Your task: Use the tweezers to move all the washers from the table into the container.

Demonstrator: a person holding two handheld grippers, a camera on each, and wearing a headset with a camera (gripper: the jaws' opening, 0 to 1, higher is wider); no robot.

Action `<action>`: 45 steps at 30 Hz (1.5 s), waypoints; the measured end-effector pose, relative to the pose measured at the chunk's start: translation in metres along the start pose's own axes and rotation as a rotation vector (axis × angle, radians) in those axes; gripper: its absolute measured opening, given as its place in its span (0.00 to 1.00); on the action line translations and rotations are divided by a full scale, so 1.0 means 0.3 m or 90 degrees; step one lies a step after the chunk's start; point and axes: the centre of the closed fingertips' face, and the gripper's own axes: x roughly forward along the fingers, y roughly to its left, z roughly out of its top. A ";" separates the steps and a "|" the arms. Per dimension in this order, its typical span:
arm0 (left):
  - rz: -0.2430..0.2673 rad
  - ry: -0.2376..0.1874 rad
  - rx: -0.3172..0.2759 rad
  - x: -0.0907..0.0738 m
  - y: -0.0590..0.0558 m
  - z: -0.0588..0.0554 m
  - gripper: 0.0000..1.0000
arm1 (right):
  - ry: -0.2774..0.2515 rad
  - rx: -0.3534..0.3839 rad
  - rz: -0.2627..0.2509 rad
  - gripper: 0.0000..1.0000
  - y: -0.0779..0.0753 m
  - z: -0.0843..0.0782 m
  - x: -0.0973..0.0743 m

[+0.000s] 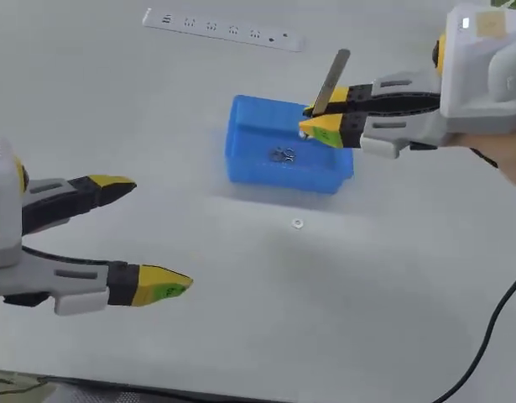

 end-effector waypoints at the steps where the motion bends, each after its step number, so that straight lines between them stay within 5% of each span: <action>1: 0.004 -0.001 -0.003 -0.001 0.005 0.002 0.94 | 0.000 0.001 -0.004 0.09 -0.015 -0.002 0.006; 9: 0.016 0.001 -0.017 0.011 0.011 0.014 0.99 | -0.004 0.038 -0.030 0.09 -0.116 -0.060 0.079; 25: 0.032 0.036 -0.034 0.014 0.030 -0.035 0.99 | 0.055 0.075 -0.018 0.09 -0.145 -0.280 0.208; 45: 0.047 0.046 -0.049 -0.008 0.008 -0.038 0.99 | 0.061 0.088 -0.014 0.10 -0.125 -0.314 0.206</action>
